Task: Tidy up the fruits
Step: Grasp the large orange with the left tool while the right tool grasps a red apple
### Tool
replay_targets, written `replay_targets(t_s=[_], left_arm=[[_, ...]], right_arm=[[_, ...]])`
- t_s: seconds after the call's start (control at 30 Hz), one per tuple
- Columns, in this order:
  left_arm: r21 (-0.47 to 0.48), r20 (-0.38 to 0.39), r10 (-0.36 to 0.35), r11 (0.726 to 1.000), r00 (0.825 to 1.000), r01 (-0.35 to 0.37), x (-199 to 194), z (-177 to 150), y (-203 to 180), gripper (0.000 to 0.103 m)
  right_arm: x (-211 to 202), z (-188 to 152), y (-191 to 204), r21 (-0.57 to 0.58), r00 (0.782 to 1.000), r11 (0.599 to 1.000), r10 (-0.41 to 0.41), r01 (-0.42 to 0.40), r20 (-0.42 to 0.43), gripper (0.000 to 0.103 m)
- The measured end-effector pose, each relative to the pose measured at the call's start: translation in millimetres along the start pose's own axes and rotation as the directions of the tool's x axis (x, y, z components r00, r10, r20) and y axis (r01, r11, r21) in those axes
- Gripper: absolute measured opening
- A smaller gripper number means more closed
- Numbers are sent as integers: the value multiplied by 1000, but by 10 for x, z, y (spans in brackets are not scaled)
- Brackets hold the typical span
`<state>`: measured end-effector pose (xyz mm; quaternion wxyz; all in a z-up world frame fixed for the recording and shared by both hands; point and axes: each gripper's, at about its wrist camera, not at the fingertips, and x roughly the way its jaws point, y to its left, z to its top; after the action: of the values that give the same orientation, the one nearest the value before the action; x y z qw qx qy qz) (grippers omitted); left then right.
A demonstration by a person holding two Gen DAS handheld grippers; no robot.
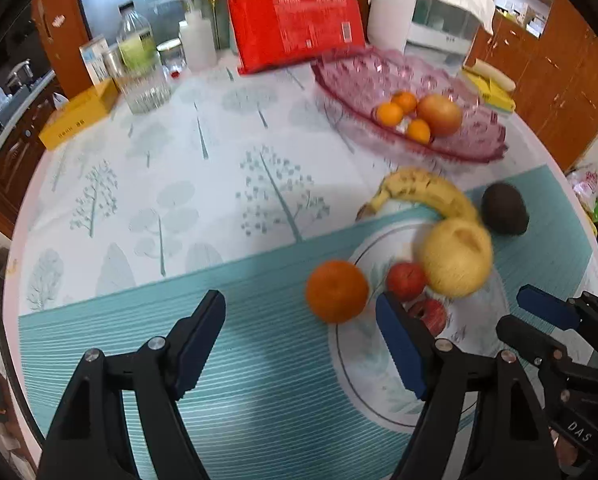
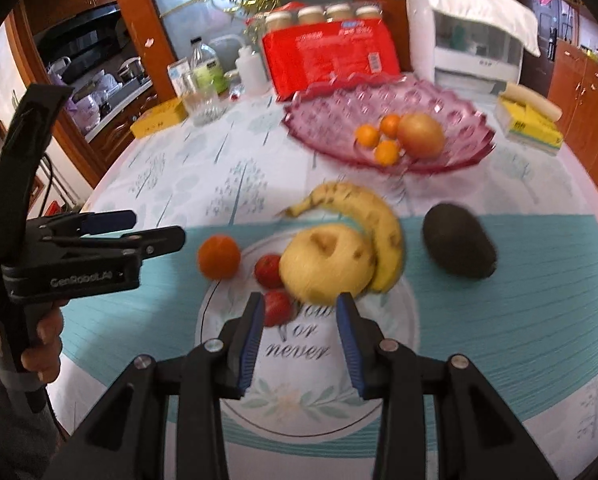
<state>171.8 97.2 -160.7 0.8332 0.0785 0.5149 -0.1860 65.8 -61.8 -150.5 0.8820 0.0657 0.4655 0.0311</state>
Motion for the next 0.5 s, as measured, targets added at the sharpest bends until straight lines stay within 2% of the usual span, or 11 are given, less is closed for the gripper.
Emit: replay_targets(t_s=[0.3, 0.5], left_arm=[[1, -48, -44, 999, 998, 44, 326, -92, 68, 76], [2, -59, -81, 997, 995, 81, 452, -82, 11, 76]], right_arm=[[337, -163, 158, 4, 999, 1000, 13, -13, -39, 37], [499, -196, 199, -9, 999, 1000, -11, 11, -42, 38]])
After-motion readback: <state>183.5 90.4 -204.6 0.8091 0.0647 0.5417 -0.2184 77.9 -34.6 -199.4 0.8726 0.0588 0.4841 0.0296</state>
